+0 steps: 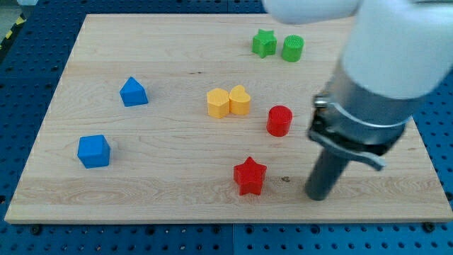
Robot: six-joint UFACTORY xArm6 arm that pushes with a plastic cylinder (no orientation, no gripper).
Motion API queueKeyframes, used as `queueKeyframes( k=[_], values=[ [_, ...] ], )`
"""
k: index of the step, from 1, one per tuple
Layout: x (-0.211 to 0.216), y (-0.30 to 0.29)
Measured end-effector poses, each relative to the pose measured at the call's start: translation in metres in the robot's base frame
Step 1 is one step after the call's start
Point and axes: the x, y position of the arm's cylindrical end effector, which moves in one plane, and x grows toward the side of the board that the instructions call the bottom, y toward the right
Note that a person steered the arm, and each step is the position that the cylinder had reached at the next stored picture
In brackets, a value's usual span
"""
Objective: Move the red star slightly towards the top
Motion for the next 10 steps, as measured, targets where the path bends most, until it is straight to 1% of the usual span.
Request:
queueKeyframes(
  k=[1, 3, 4, 5, 6, 8, 9, 10],
  values=[
    [0.003, -0.043],
    [0.025, -0.085],
    [0.026, -0.089],
    [0.003, -0.089],
    [-0.009, -0.089],
    [-0.009, -0.098],
    [-0.009, -0.125],
    [-0.013, -0.124]
  ],
)
